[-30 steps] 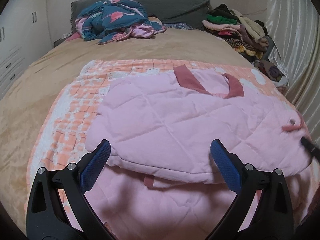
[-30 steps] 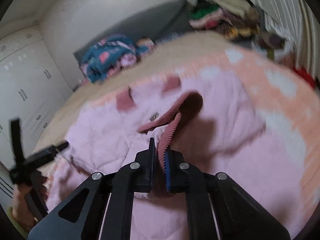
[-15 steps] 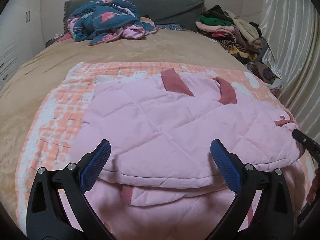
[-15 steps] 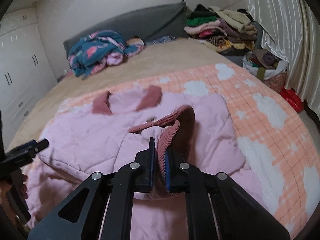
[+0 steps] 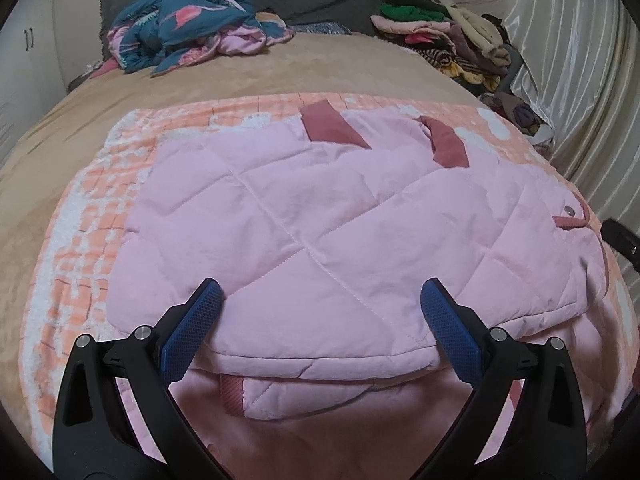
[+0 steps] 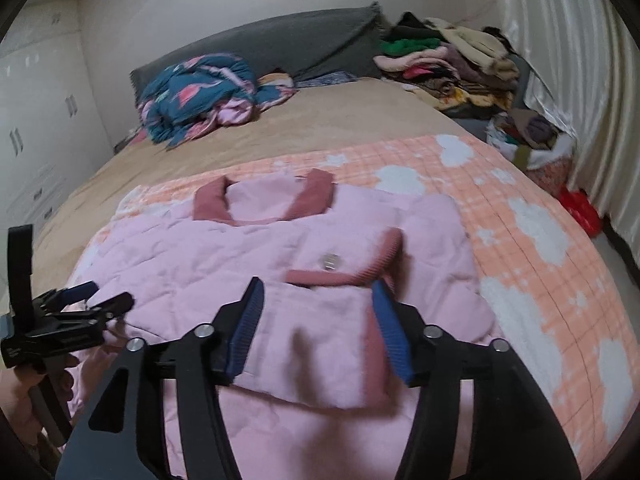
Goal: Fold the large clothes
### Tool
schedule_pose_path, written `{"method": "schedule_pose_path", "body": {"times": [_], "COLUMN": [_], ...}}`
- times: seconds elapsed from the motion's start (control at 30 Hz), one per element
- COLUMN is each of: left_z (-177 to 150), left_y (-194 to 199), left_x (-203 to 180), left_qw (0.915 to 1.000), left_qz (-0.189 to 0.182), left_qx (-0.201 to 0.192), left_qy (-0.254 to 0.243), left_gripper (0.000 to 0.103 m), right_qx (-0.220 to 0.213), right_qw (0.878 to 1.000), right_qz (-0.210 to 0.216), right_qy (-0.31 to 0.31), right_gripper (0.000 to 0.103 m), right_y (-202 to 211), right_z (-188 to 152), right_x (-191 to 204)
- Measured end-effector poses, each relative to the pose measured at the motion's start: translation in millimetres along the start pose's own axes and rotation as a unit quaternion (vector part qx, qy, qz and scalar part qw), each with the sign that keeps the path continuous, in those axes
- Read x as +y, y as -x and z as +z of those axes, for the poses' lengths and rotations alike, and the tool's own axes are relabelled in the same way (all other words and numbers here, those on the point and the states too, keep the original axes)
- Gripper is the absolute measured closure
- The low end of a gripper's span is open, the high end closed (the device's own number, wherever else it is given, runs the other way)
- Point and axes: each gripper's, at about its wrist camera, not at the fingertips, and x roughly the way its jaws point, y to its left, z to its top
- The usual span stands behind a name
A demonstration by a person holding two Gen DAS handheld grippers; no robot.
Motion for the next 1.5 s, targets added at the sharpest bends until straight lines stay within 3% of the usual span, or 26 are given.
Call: {"method": "schedule_pose_path", "body": {"times": [0.23, 0.47, 0.87, 1.03, 1.2, 1.5], "left_z": [-3.7, -5.7, -4.8, -7.2, -9.6, -12.2], "left_y": [-7.4, -10.0, -6.8, 10.8, 25.9, 36.4], "left_x": [-1.4, -0.1, -3.0, -5.9, -14.7, -20.1], "left_qw": [0.9999, 0.9998, 0.9997, 0.9998, 0.9997, 0.9996], "left_qz": [0.000, -0.003, -0.001, -0.010, -0.019, -0.017], "left_qx": [0.013, 0.016, 0.019, 0.016, 0.005, -0.006], "left_qy": [-0.010, -0.011, -0.017, -0.009, -0.014, -0.020], "left_gripper": [0.009, 0.009, 0.009, 0.009, 0.009, 0.009], "right_qx": [0.035, 0.125, 0.113, 0.111, 0.097, 0.084], "right_qw": [0.997, 0.991, 0.993, 0.994, 0.995, 0.996], "right_qz": [0.021, 0.030, 0.011, 0.019, 0.028, 0.032], "right_qy": [0.058, 0.038, 0.019, 0.002, -0.010, -0.025], "right_gripper": [0.041, 0.038, 0.037, 0.032, 0.020, 0.015], "right_y": [-29.3, -84.0, -90.9, -72.3, -53.1, -33.2], "right_z": [14.7, -7.2, -25.4, -30.6, -36.2, -42.5], "right_x": [35.7, 32.6, 31.2, 27.0, 25.3, 21.5]}}
